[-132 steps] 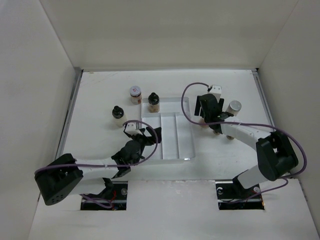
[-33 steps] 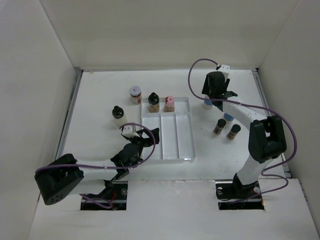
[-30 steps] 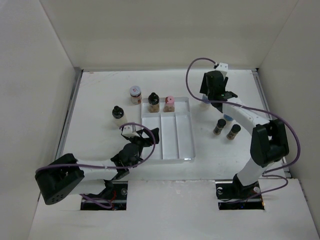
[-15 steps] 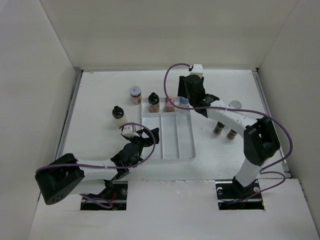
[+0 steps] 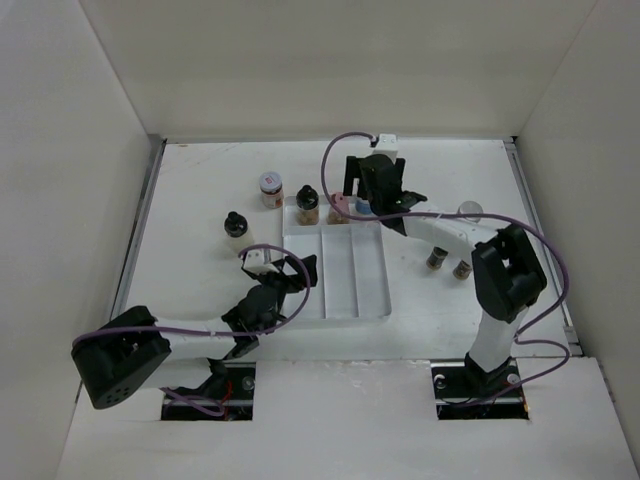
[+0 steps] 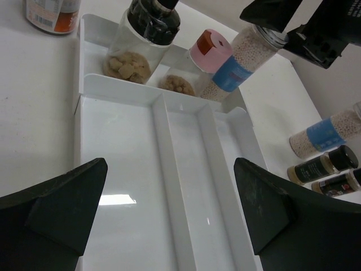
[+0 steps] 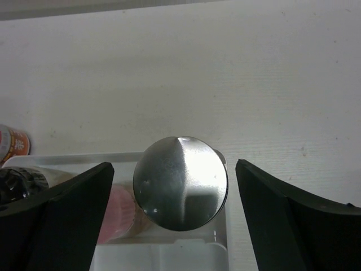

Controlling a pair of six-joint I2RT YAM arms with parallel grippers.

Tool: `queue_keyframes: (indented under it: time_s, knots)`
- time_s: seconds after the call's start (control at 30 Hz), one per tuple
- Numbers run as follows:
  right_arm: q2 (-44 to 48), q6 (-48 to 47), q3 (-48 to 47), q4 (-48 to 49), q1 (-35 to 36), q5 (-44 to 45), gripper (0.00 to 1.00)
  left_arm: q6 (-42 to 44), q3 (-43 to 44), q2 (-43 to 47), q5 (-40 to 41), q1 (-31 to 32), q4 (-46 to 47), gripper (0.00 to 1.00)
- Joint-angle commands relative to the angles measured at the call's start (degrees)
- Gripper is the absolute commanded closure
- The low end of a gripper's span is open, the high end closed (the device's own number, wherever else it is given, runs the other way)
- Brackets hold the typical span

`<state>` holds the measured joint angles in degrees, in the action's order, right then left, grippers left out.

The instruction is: Organize the condiment bottles

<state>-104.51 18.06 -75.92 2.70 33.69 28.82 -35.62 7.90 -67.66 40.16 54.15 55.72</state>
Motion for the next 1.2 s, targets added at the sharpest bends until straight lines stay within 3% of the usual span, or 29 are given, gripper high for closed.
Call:
queue_keyframes:
  time_s: [0.0,0.2,0.33,0.47,0.5,0.53,0.6,0.67,0.73,0.77,0.8,0.87,1.0,1.17]
  knots:
    - [5.71,0.22,0.51,4.95,0.63,0.19,0.02,-0.33,1.94,-0.37,-0.52,-1.28,2.02,0.02]
    - [19.58,0.48,9.71,5.47,0.8,-0.87,0.0,0.28,5.71,3.76,-0.52,-3.66,-7.1,0.04]
    - [30.48,1.79,21.22,7.58,0.8,-0.78,0.02,0.28,13.61,6.57,-1.4,-5.06,-21.76,0.05]
    - [36.38,4.08,30.46,9.86,1.24,-1.13,0.72,-0.15,21.18,8.85,-0.88,-8.75,-35.65,0.14]
    - [36.92,4.78,32.22,10.91,1.33,-1.13,0.81,-0.33,22.06,9.56,-0.35,-9.97,-38.12,0.19]
    - [37.1,5.4,33.54,11.71,1.42,-1.48,0.84,-0.68,22.68,10.26,0.61,-11.47,-40.15,0.25]
    - [37.1,5.84,35.31,13.2,2.12,-2.19,0.82,-0.86,23.65,11.49,3.07,-14.1,-43.75,0.34]
    - [37.1,6.54,36.54,15.13,2.91,-2.1,0.74,-0.34,25.4,11.85,4.66,-17.35,-47.97,0.34]
    - [37.53,7.25,37.94,17.59,4.4,-2.36,0.57,0.02,27.16,12.2,5.45,-20.95,-52.97,0.32]
    - [37.45,7.07,39.08,19.52,5.19,-2.54,0.4,0.02,27.86,12.11,5.02,-23.24,-55.09,0.3]
    - [37.36,6.9,39.7,20.58,5.63,-2.97,0.31,-0.07,28.04,11.85,4.75,-25.17,-56.41,0.27]
    - [37.1,6.81,40.94,22.43,5.81,-4.29,0.21,0.02,28.22,9.58,2.65,-28.34,-57.48,0.2]
    - [36.48,7.77,41.64,24.19,5.9,-5.97,0.15,0.99,30.67,0.79,-3.42,-31.95,-56.69,0.13]
    - [35.78,7.51,41.64,24.2,5.99,-6.05,0.15,1.78,32.96,-5.02,-2.11,-32.58,-52.13,0.13]
